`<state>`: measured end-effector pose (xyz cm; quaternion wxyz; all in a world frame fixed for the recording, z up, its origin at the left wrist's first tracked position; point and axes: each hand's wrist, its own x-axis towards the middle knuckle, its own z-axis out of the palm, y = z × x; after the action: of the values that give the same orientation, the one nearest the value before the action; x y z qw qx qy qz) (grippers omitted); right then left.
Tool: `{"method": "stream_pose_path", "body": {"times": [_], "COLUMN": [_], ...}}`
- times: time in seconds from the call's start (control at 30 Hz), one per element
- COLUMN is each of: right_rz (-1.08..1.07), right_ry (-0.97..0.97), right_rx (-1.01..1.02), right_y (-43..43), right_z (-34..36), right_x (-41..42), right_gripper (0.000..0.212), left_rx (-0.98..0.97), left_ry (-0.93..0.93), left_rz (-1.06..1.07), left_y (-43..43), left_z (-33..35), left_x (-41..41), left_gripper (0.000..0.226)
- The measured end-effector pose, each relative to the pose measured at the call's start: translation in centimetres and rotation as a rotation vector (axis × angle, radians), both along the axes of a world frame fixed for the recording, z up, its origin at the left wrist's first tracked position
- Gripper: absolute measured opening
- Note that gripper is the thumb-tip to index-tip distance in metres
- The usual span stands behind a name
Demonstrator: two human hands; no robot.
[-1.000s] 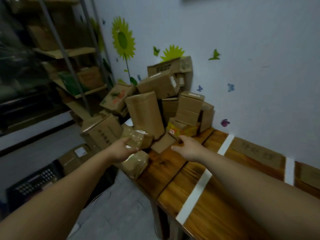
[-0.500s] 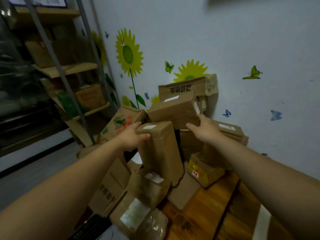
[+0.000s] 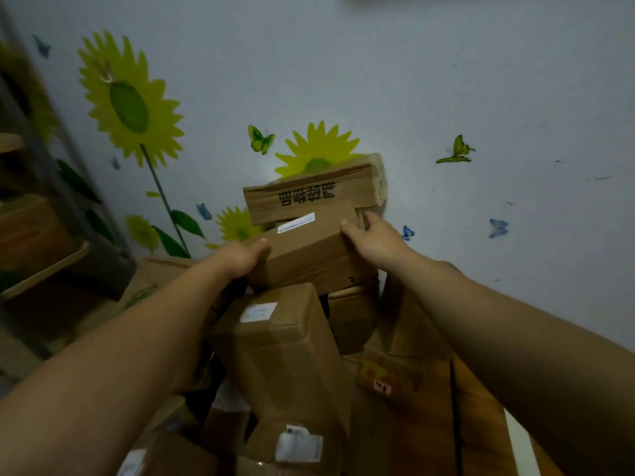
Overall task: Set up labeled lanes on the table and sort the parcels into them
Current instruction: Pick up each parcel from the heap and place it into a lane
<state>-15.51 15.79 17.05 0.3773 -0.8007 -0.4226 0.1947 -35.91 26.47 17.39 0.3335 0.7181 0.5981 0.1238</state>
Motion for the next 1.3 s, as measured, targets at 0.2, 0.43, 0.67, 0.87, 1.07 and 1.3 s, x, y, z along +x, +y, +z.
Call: {"method": "stream_pose_path", "body": {"times": [0.2, 0.43, 0.67, 0.87, 1.07, 1.3], "right_rz": [-0.127, -0.185, -0.313, -0.245, -0.188, -0.217], "right_ry": [0.039, 0.132, 0.223, 0.198, 0.191, 0.178], "right_rx": [0.008, 0.155, 0.355, 0.424, 0.563, 0.625], "right_y": [1.8, -0.5, -6.5, -15.1, -25.1, -33.1], "right_z": [0.3, 2.1, 2.3, 2.8, 2.7, 3.3], "right_x": [-2.3, -3.6, -4.9, -5.5, -6.1, -7.4], "right_gripper": [0.054, 0.072, 0.029, 0.057, 0.056, 0.061], "left_rx": [-0.217, -0.337, -0.293, -0.165, -0.028, 0.087], "left_ry": [-0.264, -0.597, -0.800, -0.926, -0.969, -0.964], "left_rz": [-0.016, 0.000, -0.087, -0.197, -0.251, -0.320], "left_y": [3.1, 3.2, -1.6, -10.5, -19.6, -27.0], "left_z": [-0.5, 0.9, 1.9, 2.0, 1.6, 1.7], "left_x": [-1.1, -3.3, -5.7, -6.2, -6.3, -6.7], "left_gripper": [0.055, 0.048, 0.013, 0.056, 0.069, 0.072]}}
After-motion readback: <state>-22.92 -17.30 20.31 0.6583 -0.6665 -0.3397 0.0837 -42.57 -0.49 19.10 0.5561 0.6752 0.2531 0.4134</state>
